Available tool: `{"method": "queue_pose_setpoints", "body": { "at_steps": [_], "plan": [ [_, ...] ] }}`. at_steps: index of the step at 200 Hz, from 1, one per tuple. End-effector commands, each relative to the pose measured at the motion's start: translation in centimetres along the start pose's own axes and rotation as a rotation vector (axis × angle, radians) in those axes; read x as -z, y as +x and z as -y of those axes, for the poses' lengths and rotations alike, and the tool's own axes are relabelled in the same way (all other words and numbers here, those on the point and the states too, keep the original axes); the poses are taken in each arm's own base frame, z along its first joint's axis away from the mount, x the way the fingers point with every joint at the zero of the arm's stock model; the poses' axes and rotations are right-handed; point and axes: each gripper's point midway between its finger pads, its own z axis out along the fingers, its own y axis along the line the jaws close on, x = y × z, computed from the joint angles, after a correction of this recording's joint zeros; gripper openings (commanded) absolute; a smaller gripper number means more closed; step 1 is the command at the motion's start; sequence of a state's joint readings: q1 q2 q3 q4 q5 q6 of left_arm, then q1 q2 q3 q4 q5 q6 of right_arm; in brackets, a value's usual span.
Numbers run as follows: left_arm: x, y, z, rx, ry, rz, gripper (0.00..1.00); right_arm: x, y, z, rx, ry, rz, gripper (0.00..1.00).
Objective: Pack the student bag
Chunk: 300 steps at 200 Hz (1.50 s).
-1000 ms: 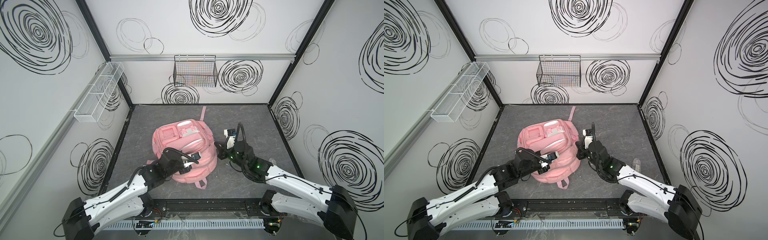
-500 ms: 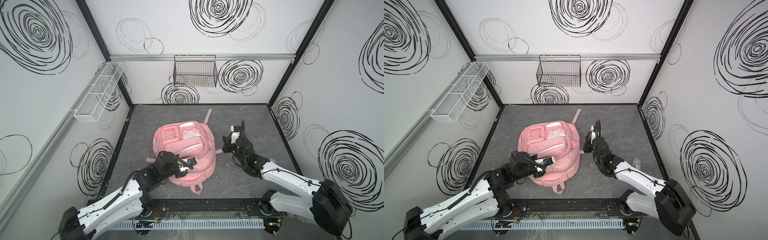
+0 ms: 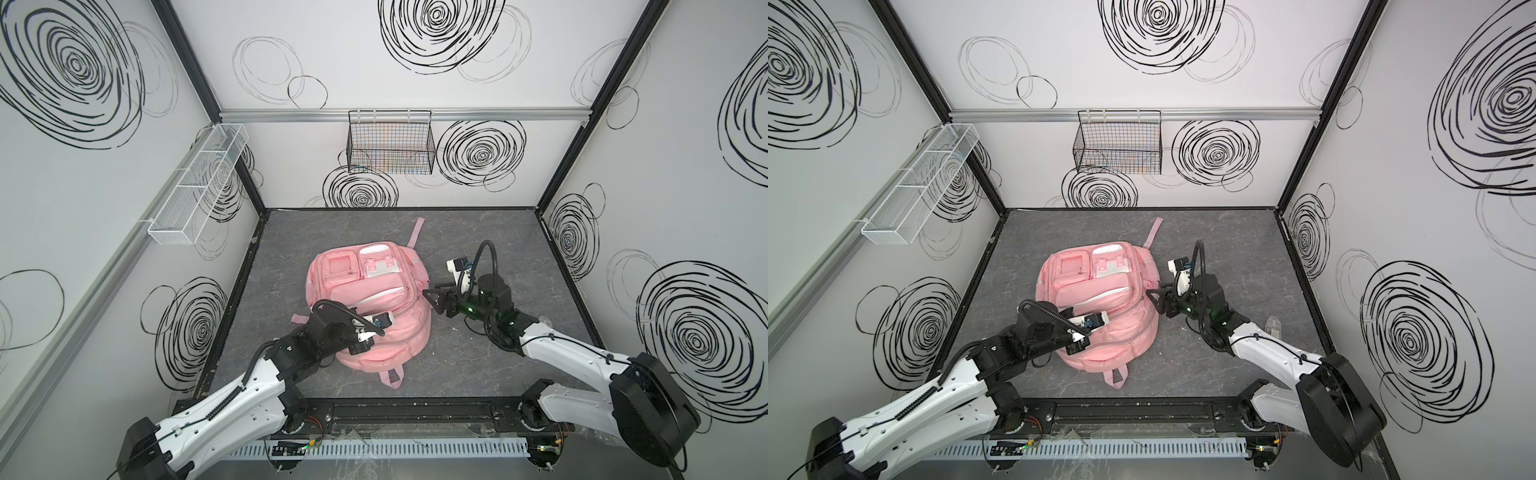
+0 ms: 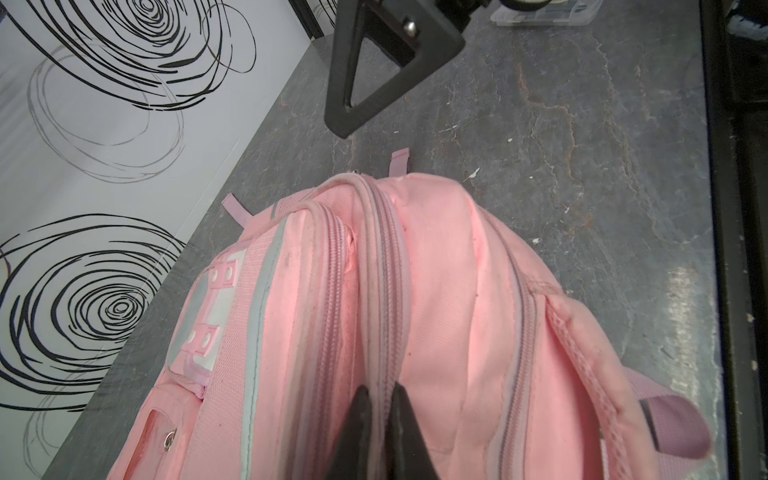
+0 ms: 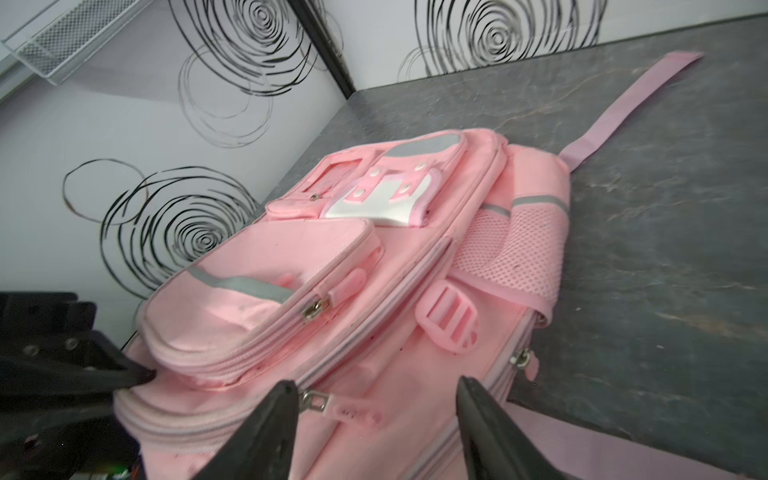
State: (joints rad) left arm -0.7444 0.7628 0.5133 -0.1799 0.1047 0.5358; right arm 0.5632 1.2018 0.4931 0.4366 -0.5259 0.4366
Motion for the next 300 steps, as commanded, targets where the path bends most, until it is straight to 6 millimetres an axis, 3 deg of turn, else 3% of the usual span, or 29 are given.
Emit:
{"method": "queue_pose_setpoints", "body": {
  "at_steps": [1, 40, 72, 88, 132, 179, 253, 300],
  "plan": [
    [0.7, -2.5, -1.8, -0.011, -0.065, 0.103, 0.0, -0.7, 1.6, -2.3, -0.012, -0.167, -0.083, 0.68],
    [0.7, -2.3, -1.9, -0.007, -0.073, 0.095, 0.0, -2.5, 3.9, -2.5, -0.078, -0.257, -0.187, 0.7],
    [0.7, -2.2, -1.9, -0.007, -0.074, 0.093, 0.0, -2.2, 4.1, -3.5, -0.088, -0.324, -0.177, 0.66],
    [0.6, -2.2, -1.8, -0.006, -0.07, 0.09, 0.0, -1.9, 3.7, -3.8, -0.073, -0.331, -0.16, 0.6],
    [0.5, -2.0, -1.8, -0.004, -0.068, 0.083, 0.0, -1.9, 3.1, -4.1, -0.06, -0.342, -0.15, 0.33],
    [0.4, -1.9, -1.9, -0.005, -0.07, 0.079, 0.0, -1.6, 3.8, -3.4, -0.056, -0.308, -0.163, 0.2],
    [0.5, -1.4, -2.4, -0.006, -0.096, 0.056, 0.0, -1.5, 4.0, 0.8, -0.028, -0.103, -0.21, 0.0],
    [0.7, -1.5, -2.6, -0.01, -0.097, 0.07, 0.0, -1.9, 3.5, 5.2, -0.09, 0.037, -0.225, 0.0]
  ]
}}
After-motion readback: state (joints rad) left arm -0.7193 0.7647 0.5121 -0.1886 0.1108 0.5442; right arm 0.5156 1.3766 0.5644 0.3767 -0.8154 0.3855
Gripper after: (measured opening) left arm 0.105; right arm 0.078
